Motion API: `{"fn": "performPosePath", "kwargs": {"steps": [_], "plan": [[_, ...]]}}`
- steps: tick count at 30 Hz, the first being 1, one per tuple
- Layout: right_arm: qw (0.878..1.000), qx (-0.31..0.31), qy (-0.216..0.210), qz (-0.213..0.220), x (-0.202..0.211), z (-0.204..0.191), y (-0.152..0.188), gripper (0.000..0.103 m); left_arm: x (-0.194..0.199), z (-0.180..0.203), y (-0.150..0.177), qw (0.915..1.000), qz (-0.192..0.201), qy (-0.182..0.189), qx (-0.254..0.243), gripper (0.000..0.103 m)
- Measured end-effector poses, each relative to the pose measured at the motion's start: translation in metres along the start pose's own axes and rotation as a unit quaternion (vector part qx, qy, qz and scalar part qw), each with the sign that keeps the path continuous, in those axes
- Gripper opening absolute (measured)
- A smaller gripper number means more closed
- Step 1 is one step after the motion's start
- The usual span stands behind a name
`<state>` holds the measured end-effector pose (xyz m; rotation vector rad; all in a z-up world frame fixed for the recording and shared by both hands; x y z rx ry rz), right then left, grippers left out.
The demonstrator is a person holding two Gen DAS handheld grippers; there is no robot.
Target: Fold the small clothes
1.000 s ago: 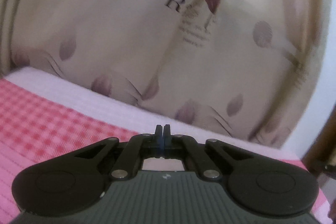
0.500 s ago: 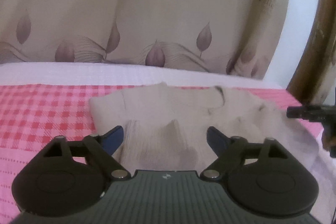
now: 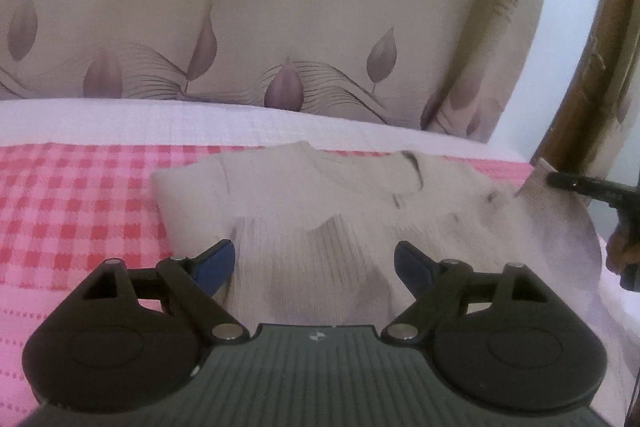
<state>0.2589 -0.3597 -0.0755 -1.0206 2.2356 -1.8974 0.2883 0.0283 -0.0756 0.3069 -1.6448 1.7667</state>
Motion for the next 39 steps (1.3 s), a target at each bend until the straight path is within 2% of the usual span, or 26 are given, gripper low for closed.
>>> {"fn": "performPosePath", "kwargs": {"steps": [2,3,5,6,7,9,14,19,21,23,26,30,36,39], "plan": [[1.000,-0.014,0.009,0.011,0.003,0.010,-0.003,0.009,-0.012,-0.001,-0.001,0.9996,-0.021,-0.019,-0.005,0.085],[1.000,-0.023,0.010,0.017,0.003,0.013,-0.004,0.009,-0.016,0.000,0.000,0.9993,-0.033,-0.017,-0.007,0.085],[0.999,-0.038,0.011,0.023,0.005,0.018,-0.003,0.009,-0.021,0.004,0.005,0.9988,-0.044,-0.002,-0.020,0.078],[0.999,-0.038,0.013,0.024,0.006,0.019,-0.003,0.009,-0.022,0.007,0.007,0.9985,-0.043,-0.004,-0.033,0.054],[0.999,-0.040,0.012,0.023,0.004,0.020,-0.001,0.009,-0.022,0.009,0.008,0.9979,-0.043,-0.012,-0.047,0.034],[0.999,-0.046,0.011,0.023,0.002,0.021,0.002,0.009,-0.019,0.011,0.005,0.9983,-0.035,-0.012,-0.046,0.015],[0.997,-0.062,0.015,0.052,0.014,0.026,-0.005,0.009,0.018,0.013,-0.016,0.9986,0.046,-0.025,-0.011,0.014],[0.994,-0.076,0.028,0.071,0.022,0.038,-0.017,0.008,0.032,0.014,-0.043,0.9938,0.096,-0.054,0.015,0.014],[0.994,-0.080,0.018,0.073,0.023,0.041,-0.017,0.009,0.025,0.016,-0.045,0.9937,0.095,-0.058,0.016,0.013],[0.993,-0.098,0.003,0.067,0.024,0.045,-0.012,0.009,0.013,0.016,-0.039,0.9948,0.077,-0.065,0.009,0.013],[0.993,-0.110,-0.014,0.036,0.018,0.051,0.001,0.011,-0.002,0.009,-0.023,0.9953,0.059,-0.076,0.012,0.013],[0.996,-0.083,-0.009,-0.007,0.004,0.048,0.015,0.011,0.000,0.001,-0.013,0.9943,0.066,-0.077,0.033,0.013],[0.996,-0.043,-0.021,-0.070,-0.021,0.034,0.033,0.011,0.000,0.002,-0.011,0.9945,0.063,-0.081,0.024,0.013],[0.996,0.005,0.002,-0.089,-0.025,0.021,0.042,0.010,-0.003,0.000,-0.009,0.9947,0.058,-0.080,0.028,0.014]]}}
Point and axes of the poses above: each gripper's, at about its wrist camera, not at the fingertips, and x roughly against the way its jaws point, z to its right, y to its underside, the point moved 6 cm from there along -x, roughly the way its jaws point, and after that the axes turned 10 degrees about -y, right-handed, at the moved point
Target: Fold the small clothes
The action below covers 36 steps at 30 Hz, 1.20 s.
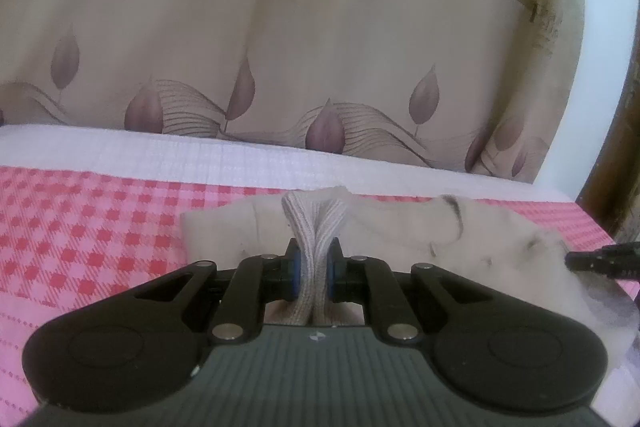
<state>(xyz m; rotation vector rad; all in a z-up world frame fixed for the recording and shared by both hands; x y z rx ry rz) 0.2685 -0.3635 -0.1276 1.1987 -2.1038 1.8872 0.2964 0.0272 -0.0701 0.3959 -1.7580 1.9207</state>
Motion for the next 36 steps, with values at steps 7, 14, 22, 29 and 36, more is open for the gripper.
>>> {"fn": "performPosePath", "kwargs": {"steps": [7,14,22,29,36], "plan": [[0.998,0.025,0.031,0.053,0.022,-0.006,-0.008,0.006,0.002,-0.002,0.004,0.9999,0.006,0.000,0.009,0.014],[0.999,0.014,0.033,0.030,0.010,0.014,-0.007,0.011,-0.001,-0.002,0.006,0.9999,0.001,0.000,0.014,0.014],[0.999,0.018,0.028,0.031,0.006,0.011,0.004,0.081,-0.006,-0.004,0.010,0.9999,-0.008,0.001,0.015,0.016],[0.991,0.082,0.075,0.069,0.024,-0.006,0.000,0.061,-0.009,-0.005,0.012,0.9999,-0.008,-0.002,0.012,0.018],[0.997,0.062,0.048,0.003,0.000,0.000,0.006,0.039,-0.012,-0.007,0.015,0.9998,-0.013,-0.002,0.017,0.019]]}}
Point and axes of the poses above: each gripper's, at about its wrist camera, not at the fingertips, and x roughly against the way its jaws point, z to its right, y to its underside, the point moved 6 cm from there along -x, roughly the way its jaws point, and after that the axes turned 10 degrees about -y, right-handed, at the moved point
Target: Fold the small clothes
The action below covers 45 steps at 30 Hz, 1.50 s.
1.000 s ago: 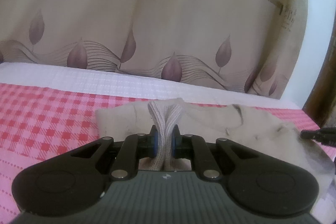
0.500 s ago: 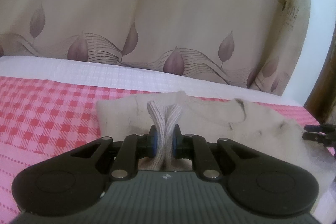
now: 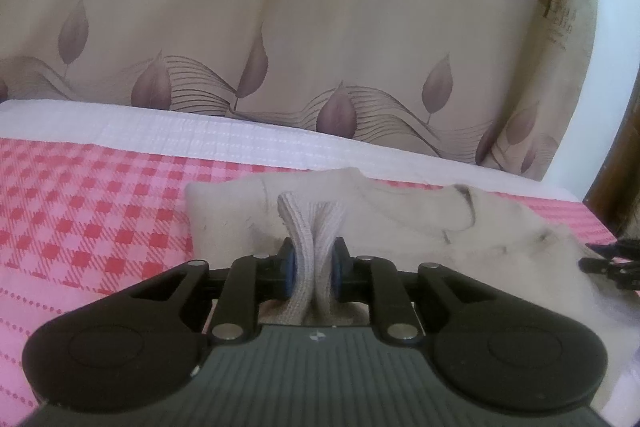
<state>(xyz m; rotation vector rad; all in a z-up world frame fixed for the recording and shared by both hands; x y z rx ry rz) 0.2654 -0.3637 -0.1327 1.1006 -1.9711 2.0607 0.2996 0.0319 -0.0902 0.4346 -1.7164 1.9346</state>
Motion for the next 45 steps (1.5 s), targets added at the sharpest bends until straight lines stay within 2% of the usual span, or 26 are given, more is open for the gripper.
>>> {"fn": "performPosePath", "kwargs": {"steps": [1,3,4,8,9,13,19,21,24,27,28,29,30,31,32,34,35,36,39,43,45], "plan": [[1.000,-0.019,-0.016,0.006,0.000,0.002,0.000,0.035,0.000,0.000,0.001,1.0000,-0.001,0.001,0.000,0.019],[0.999,-0.027,-0.035,0.007,0.001,0.000,-0.001,0.013,-0.002,-0.001,0.002,1.0000,-0.004,0.001,-0.001,0.020],[0.999,-0.025,-0.038,0.009,0.003,-0.004,-0.001,0.010,-0.003,-0.002,0.002,1.0000,-0.005,0.001,0.000,0.020],[0.999,-0.025,-0.035,0.020,0.007,-0.008,-0.005,0.007,0.005,-0.003,-0.001,0.9996,0.027,-0.005,0.009,0.020],[0.999,-0.029,-0.031,0.025,0.009,-0.006,-0.006,0.007,0.007,-0.004,-0.002,0.9992,0.036,-0.006,0.014,0.017],[0.997,-0.038,-0.016,0.065,0.021,-0.004,-0.022,0.007,0.018,-0.005,-0.009,0.9976,0.061,-0.012,0.030,0.014],[0.993,-0.056,0.007,0.105,0.026,0.008,-0.050,0.007,0.039,-0.007,-0.041,0.9903,0.120,-0.027,0.064,0.014],[0.991,-0.071,0.010,0.109,0.018,0.017,-0.054,0.007,0.036,-0.005,-0.047,0.9891,0.131,-0.046,0.051,0.014],[0.990,-0.100,0.019,0.098,0.000,0.032,-0.047,0.007,0.011,-0.008,-0.038,0.9921,0.091,-0.078,0.039,0.014],[0.991,-0.117,0.029,0.065,-0.023,0.039,-0.026,0.007,-0.018,-0.008,-0.018,0.9955,0.030,-0.088,0.018,0.015],[0.990,-0.122,0.037,0.058,-0.027,0.042,-0.020,0.007,-0.023,-0.007,-0.014,0.9955,0.025,-0.090,0.012,0.017],[0.990,-0.122,0.039,0.061,-0.027,0.042,-0.020,0.007,-0.023,-0.007,-0.014,0.9959,0.029,-0.085,0.013,0.019],[0.990,-0.117,0.043,0.061,-0.025,0.042,-0.022,0.008,-0.021,-0.006,-0.016,0.9960,0.035,-0.081,0.013,0.026],[0.991,-0.112,0.052,0.058,-0.025,0.042,-0.024,0.009,-0.020,-0.005,-0.018,0.9958,0.040,-0.082,0.011,0.044],[0.990,-0.111,0.067,0.055,-0.023,0.042,-0.024,0.011,-0.017,-0.006,-0.019,0.9952,0.044,-0.087,0.011,0.054],[0.988,-0.110,0.087,0.073,-0.010,0.037,-0.031,0.011,-0.007,-0.008,-0.022,0.9943,0.063,-0.082,0.023,0.082],[0.987,-0.101,0.083,0.095,0.000,0.029,-0.036,0.011,-0.001,-0.010,-0.024,0.9938,0.080,-0.070,0.033,0.087],[0.987,-0.087,0.077,0.113,0.010,0.018,-0.042,0.011,0.004,-0.012,-0.026,0.9927,0.088,-0.072,0.039,0.093],[0.991,-0.055,0.042,0.116,0.016,-0.010,-0.050,0.011,0.016,-0.014,-0.030,0.9907,0.101,-0.080,0.044,0.095],[0.998,-0.021,0.024,0.055,-0.014,-0.035,-0.043,0.011,0.029,-0.009,-0.029,0.9901,0.093,-0.101,0.029,0.098],[0.999,-0.024,0.033,0.028,-0.032,-0.038,-0.036,0.011,0.036,-0.006,-0.027,0.9887,0.094,-0.117,0.009,0.101]]}}
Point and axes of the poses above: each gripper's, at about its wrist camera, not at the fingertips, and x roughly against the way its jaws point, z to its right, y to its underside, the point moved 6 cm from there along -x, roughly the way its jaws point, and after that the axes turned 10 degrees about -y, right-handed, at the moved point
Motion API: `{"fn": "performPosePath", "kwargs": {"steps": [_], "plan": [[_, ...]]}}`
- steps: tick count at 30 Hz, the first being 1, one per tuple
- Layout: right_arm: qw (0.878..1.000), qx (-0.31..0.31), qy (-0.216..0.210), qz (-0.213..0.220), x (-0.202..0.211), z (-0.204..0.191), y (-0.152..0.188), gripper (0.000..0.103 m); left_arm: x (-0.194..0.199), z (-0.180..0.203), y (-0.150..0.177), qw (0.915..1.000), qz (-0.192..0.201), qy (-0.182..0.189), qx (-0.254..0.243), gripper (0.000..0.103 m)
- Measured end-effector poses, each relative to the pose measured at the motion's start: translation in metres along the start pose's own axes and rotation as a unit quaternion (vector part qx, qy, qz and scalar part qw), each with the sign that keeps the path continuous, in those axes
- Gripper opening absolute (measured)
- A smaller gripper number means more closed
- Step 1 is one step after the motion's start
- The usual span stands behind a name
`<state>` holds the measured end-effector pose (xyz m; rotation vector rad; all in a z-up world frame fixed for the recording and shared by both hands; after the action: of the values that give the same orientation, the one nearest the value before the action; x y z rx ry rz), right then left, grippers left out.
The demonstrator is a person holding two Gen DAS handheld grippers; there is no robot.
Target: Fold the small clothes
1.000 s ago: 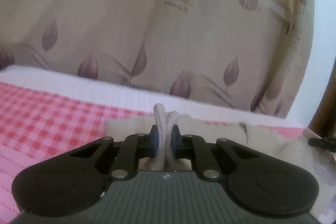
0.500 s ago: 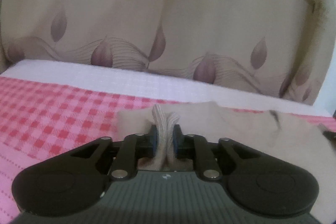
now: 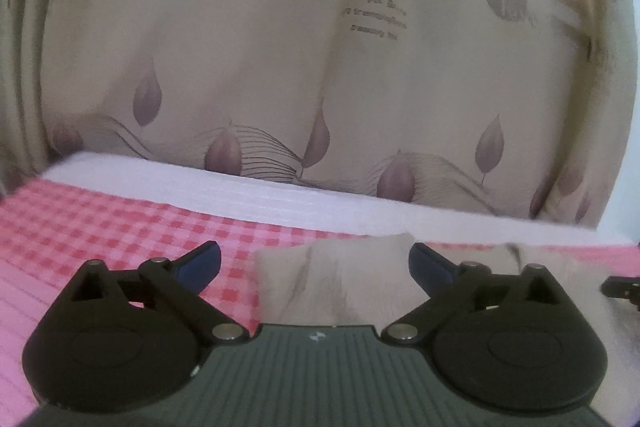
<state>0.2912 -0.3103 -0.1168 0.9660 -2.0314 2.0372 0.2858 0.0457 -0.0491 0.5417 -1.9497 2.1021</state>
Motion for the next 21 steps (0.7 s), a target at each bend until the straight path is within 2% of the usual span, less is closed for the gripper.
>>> {"fn": "performPosePath", "kwargs": {"steps": [1,3,7,9,11,13,14,15,16,17,19,21], "plan": [[1.000,0.005,0.008,-0.013,-0.008,-0.002,0.006,0.012,0.004,0.002,0.000,0.9998,0.004,-0.010,-0.016,0.102],[1.000,0.008,0.020,-0.007,-0.011,-0.006,0.010,0.013,0.010,0.005,0.001,0.9987,0.009,-0.024,-0.044,0.103],[0.999,-0.024,0.022,0.008,-0.014,0.000,0.012,0.016,0.025,0.011,-0.002,0.9952,0.022,-0.039,-0.088,0.103],[0.999,-0.024,0.030,0.020,-0.013,0.003,0.015,0.025,0.029,0.014,-0.002,0.9940,0.023,-0.041,-0.099,0.103],[0.998,-0.027,0.042,0.023,-0.011,0.002,0.015,0.030,0.032,0.017,-0.001,0.9931,0.021,-0.042,-0.108,0.103],[0.998,-0.029,0.048,0.026,-0.010,0.002,0.015,0.040,0.033,0.019,0.000,0.9919,0.022,-0.046,-0.117,0.103],[0.997,-0.033,0.056,0.028,-0.010,0.004,0.014,0.058,0.032,0.020,0.000,0.9914,0.021,-0.047,-0.120,0.103],[0.996,-0.039,0.072,0.029,-0.009,0.007,0.014,0.087,0.032,0.021,0.000,0.9911,0.021,-0.047,-0.122,0.103],[0.994,-0.048,0.090,0.029,-0.009,0.010,0.014,0.098,0.033,0.022,0.000,0.9909,0.020,-0.047,-0.124,0.103],[0.993,-0.061,0.095,0.032,-0.007,0.014,0.015,0.103,0.033,0.021,0.001,0.9909,0.019,-0.047,-0.125,0.103],[0.995,-0.070,0.059,0.039,-0.006,0.014,0.015,0.103,0.033,0.021,0.001,0.9908,0.017,-0.046,-0.126,0.103],[0.995,-0.071,0.049,0.045,-0.004,0.014,0.016,0.103,0.032,0.021,0.003,0.9906,0.015,-0.048,-0.127,0.103]]}}
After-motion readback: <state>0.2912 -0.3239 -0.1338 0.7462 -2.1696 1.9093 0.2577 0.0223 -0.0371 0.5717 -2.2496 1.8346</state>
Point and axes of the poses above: each gripper's, at about its wrist camera, not at the fingertips, and x roughly against the way its jaws point, z to its right, y to its underside, the point moved 6 cm from there along -x, roughly the way its jaws point, and after that the axes turned 10 degrees about -y, right-handed, at the moved point
